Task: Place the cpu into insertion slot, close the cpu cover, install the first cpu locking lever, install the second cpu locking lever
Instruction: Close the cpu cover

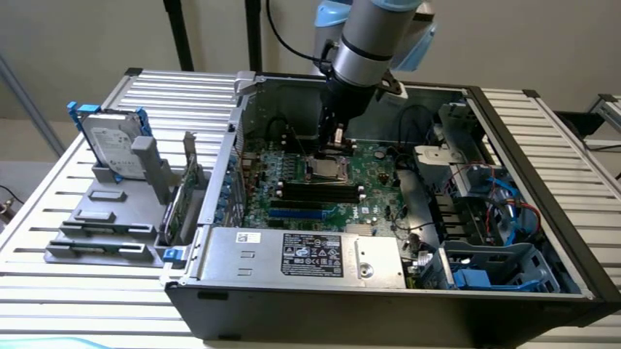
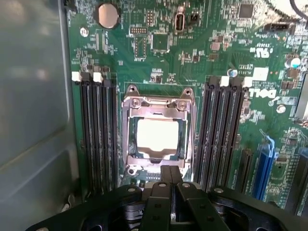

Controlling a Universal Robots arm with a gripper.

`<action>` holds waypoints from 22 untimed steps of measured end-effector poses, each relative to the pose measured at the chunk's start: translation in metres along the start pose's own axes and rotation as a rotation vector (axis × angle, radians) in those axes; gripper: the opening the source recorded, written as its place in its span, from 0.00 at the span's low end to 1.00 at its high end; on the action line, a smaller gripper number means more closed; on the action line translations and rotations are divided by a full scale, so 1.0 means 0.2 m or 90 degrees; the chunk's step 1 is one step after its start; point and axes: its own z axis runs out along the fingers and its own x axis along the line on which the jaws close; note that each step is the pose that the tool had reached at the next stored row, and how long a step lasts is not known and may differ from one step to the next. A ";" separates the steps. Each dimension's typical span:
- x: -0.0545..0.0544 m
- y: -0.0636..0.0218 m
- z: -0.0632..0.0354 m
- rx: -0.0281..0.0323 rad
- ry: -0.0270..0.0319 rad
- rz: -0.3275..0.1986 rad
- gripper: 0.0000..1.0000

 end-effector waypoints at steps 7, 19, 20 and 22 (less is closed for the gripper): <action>0.00 -0.056 0.054 -0.0001 0.0078 -0.002 0.11; -0.01 -0.044 0.155 -0.0004 0.0228 -0.005 0.11; -0.01 -0.043 0.163 -0.0004 0.0240 -0.005 0.11; -0.01 -0.040 0.179 -0.0004 0.0266 -0.005 0.11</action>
